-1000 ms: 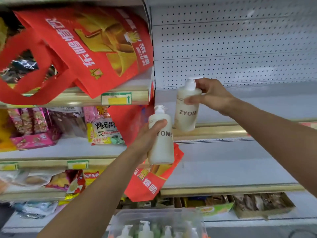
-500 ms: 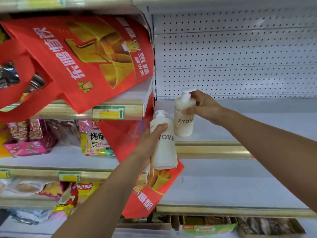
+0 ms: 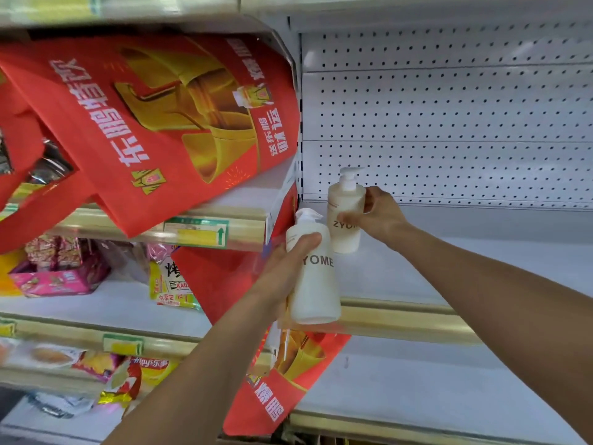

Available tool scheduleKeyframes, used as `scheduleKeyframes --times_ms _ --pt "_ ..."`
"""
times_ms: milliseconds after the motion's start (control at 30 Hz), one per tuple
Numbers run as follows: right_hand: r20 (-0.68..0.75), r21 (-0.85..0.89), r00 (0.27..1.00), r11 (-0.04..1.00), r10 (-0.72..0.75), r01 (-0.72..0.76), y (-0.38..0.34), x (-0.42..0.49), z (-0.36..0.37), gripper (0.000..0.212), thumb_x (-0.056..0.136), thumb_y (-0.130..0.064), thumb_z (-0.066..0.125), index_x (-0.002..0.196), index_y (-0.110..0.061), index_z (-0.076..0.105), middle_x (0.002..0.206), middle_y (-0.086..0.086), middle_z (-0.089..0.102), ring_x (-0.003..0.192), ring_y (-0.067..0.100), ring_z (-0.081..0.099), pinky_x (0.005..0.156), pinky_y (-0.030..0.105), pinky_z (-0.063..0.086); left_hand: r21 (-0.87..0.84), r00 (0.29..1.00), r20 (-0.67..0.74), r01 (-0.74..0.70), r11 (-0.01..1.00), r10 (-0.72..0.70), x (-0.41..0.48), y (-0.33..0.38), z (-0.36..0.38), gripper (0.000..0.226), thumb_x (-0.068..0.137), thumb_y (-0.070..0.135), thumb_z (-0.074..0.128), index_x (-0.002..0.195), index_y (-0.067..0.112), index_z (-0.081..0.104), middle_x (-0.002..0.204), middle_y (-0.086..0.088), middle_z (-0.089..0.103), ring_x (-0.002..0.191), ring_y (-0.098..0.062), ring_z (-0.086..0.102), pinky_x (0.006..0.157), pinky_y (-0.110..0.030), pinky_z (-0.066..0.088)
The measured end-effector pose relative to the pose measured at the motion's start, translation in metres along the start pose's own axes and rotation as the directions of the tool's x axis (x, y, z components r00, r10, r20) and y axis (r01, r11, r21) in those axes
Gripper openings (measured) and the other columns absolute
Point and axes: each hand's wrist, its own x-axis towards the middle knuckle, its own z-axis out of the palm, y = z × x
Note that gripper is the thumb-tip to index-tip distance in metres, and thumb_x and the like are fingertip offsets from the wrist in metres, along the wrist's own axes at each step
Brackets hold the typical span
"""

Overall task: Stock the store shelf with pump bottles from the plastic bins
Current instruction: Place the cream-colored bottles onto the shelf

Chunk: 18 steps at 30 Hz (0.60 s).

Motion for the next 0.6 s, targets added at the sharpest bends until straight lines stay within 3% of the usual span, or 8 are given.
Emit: scheduleKeyframes --times_ms 167,300,433,500,567,600 --pt "0.01 -0.047 1.0 0.999 0.022 -0.021 0.005 0.04 0.004 0.059 0.062 -0.029 0.086 0.11 -0.015 0.055 0.101 -0.001 0.065 0.093 0.017 0.063 0.072 0.028 0.048 -0.038 1.0 -0.008 0.025 0.999 -0.025 0.015 0.007 0.003 0.05 0.084 0.038 0.069 0.122 0.007 0.06 0.092 -0.017 0.074 0.068 -0.026 0.072 0.055 -0.031 0.055" --pt "0.029 -0.018 0.999 1.0 0.02 -0.02 0.012 0.058 0.006 0.055 0.063 -0.023 0.086 0.108 -0.015 0.056 0.102 0.0 0.067 0.096 0.018 0.064 0.081 0.033 0.052 -0.073 0.998 -0.013 0.054 0.996 -0.055 0.021 0.009 0.009 0.048 0.084 0.038 0.069 0.121 0.009 0.061 0.086 -0.013 0.074 0.063 -0.024 0.071 0.051 -0.031 0.055" --pt "0.037 0.037 0.998 0.998 0.044 -0.045 0.013 0.058 0.005 0.067 0.073 -0.02 0.082 0.129 -0.012 0.047 0.122 -0.002 0.056 0.11 0.016 0.055 0.092 0.033 0.046 -0.078 0.996 -0.009 0.083 0.994 -0.084 0.022 0.006 0.012 0.051 0.083 0.041 0.07 0.122 0.011 0.06 0.094 -0.016 0.074 0.07 -0.027 0.072 0.055 -0.034 0.056" --pt "-0.032 0.084 0.997 0.994 0.072 -0.069 0.006 0.042 0.001 0.067 0.081 -0.028 0.076 0.136 -0.013 0.041 0.121 -0.001 0.05 0.107 0.016 0.051 0.089 0.032 0.044 -0.094 0.998 0.006 0.064 0.993 -0.064 0.022 0.003 0.012 0.048 0.084 0.04 0.068 0.121 0.01 0.061 0.092 -0.015 0.074 0.072 -0.027 0.072 0.058 -0.035 0.057" --pt "-0.043 0.116 0.996 0.99 0.082 -0.076 -0.001 0.019 -0.008 0.047 0.087 -0.039 0.066 0.121 -0.011 0.053 0.114 0.005 0.061 0.094 0.018 0.058 0.079 0.034 0.051 -0.119 0.999 0.016 0.033 0.992 -0.031 0.021 0.002 0.012 0.047 0.086 0.04 0.067 0.122 0.011 0.061 0.093 -0.014 0.073 0.075 -0.027 0.071 0.062 -0.037 0.058" --pt "0.049 0.152 0.995 0.984 0.083 -0.089 -0.003 0.005 -0.015 0.042 0.087 -0.045 0.063 0.11 -0.009 0.06 0.107 0.009 0.067 0.086 0.019 0.063 0.072 0.034 0.055 -0.119 1.0 0.01 0.012 0.993 -0.011 0.02 0.002 0.014 0.047 0.085 0.04 0.067 0.122 0.012 0.061 0.095 -0.013 0.072 0.077 -0.028 0.071 0.064 -0.038 0.058"
